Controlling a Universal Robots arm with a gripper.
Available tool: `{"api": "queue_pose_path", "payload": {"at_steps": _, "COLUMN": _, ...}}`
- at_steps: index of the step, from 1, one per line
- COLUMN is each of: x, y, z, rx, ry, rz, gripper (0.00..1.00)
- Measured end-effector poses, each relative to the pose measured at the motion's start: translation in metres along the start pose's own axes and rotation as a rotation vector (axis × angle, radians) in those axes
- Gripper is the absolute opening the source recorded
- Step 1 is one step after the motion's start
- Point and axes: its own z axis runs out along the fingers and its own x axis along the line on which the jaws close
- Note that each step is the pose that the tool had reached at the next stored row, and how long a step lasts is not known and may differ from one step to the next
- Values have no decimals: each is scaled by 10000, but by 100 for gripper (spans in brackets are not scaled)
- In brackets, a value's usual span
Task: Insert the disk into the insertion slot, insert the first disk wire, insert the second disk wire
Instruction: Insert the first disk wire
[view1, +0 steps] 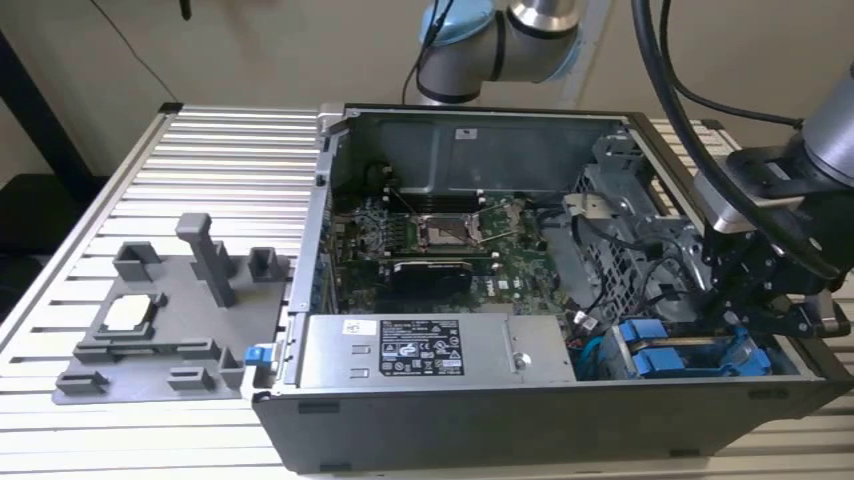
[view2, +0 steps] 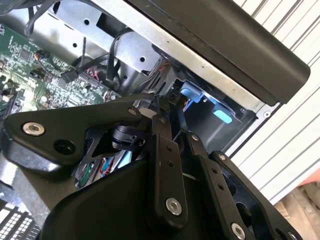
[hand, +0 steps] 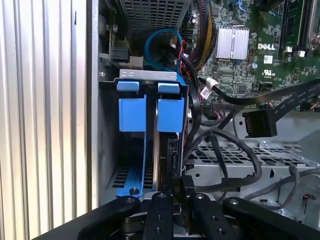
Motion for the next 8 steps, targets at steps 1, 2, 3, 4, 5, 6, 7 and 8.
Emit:
{"api": "queue_pose_path", "payload": {"at_steps": 1, "x": 0, "y": 0, "z": 4, "rx": 0, "ry": 1, "rz": 0, "gripper": 19}}
{"api": "queue_pose_path", "payload": {"at_steps": 2, "x": 1, "y": 1, "z": 11, "rx": 0, "ry": -1, "rz": 0, "gripper": 19}}
{"api": "queue_pose_path", "payload": {"at_steps": 3, "x": 2, "y": 1, "z": 18, "rx": 0, "ry": 1, "rz": 0, "gripper": 19}}
{"api": "queue_pose_path", "payload": {"at_steps": 4, "x": 2, "y": 2, "z": 24, "rx": 0, "ry": 1, "rz": 0, "gripper": 19}}
{"api": "queue_pose_path", "payload": {"at_steps": 5, "x": 2, "y": 2, "z": 29, "rx": 0, "ry": 5, "rz": 0, "gripper": 19}}
{"api": "queue_pose_path", "payload": {"at_steps": 6, "x": 2, "y": 3, "z": 34, "rx": -1, "ry": 7, "rz": 0, "gripper": 19}}
{"api": "queue_pose_path", "payload": {"at_steps": 7, "x": 3, "y": 3, "z": 36, "rx": -1, "ry": 8, "rz": 0, "gripper": 19}}
{"api": "queue_pose_path", "payload": {"at_steps": 8, "x": 3, "y": 3, "z": 37, "rx": -1, "ry": 7, "rz": 0, "gripper": 19}}
